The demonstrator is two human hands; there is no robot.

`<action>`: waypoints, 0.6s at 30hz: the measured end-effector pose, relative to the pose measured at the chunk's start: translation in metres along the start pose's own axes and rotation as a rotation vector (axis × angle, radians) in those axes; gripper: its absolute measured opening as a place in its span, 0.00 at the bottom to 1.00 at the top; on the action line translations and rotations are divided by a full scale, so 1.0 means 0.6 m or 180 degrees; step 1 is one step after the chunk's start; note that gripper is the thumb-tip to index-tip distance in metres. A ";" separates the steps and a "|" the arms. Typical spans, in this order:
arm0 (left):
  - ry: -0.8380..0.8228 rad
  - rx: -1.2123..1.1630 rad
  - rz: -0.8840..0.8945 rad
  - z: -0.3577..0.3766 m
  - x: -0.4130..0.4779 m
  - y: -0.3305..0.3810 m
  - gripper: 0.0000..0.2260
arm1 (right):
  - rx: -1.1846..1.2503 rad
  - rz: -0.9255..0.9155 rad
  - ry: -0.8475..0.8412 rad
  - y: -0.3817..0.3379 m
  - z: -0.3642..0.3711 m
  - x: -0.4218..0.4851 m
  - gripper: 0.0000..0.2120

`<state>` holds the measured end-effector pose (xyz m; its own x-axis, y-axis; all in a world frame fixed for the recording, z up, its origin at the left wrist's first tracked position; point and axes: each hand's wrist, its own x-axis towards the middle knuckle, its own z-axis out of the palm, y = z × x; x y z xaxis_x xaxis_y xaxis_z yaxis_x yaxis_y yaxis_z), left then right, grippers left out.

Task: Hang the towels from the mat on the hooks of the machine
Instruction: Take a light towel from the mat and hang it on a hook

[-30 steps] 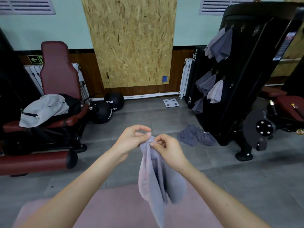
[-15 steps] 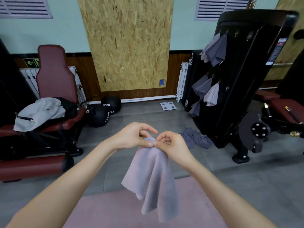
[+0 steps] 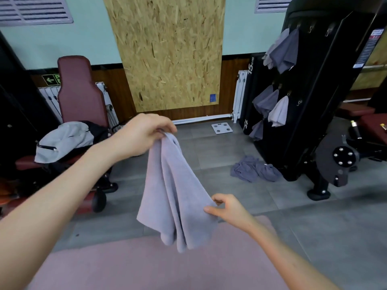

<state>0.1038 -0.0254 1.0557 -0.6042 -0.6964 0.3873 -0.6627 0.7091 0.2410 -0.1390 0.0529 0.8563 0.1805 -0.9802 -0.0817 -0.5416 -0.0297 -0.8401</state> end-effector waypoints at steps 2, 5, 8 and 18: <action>0.0298 0.0336 0.0180 -0.020 -0.010 -0.018 0.18 | -0.0538 0.0081 -0.0064 0.030 0.010 0.002 0.21; 0.0675 0.0857 0.0250 -0.047 -0.030 -0.050 0.17 | -0.1339 0.0122 -0.0229 0.063 0.022 -0.001 0.16; 0.0855 0.1184 -0.0029 -0.053 -0.057 -0.092 0.17 | -0.1771 0.0212 -0.0323 0.093 0.026 -0.007 0.19; 0.0556 0.1354 -0.1119 0.031 -0.168 -0.207 0.18 | -0.3006 0.0267 0.0210 0.088 -0.017 0.008 0.14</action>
<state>0.2387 -0.0452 0.9699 -0.2575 -0.8277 0.4986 -0.9518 0.3062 0.0169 -0.1751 0.0446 0.8172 0.0797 -0.9945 -0.0672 -0.9958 -0.0765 -0.0497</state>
